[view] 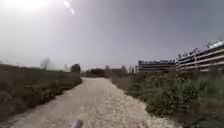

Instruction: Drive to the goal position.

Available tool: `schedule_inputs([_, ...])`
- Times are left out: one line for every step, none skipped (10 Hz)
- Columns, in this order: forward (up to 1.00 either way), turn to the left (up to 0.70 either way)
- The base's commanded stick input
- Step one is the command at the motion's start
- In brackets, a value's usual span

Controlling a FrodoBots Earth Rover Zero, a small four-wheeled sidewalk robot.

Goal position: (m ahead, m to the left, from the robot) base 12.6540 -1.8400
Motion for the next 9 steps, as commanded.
schedule_inputs([1.00, 0.00])
schedule_inputs([1.00, 0.00])
schedule_inputs([1.00, 0.00])
schedule_inputs([1.00, 0.00])
schedule_inputs([1.00, 0.28])
schedule_inputs([1.00, 0.38])
schedule_inputs([1.00, 0.07])
schedule_inputs([1.00, 0.00])
schedule_inputs([1.00, 0.00])
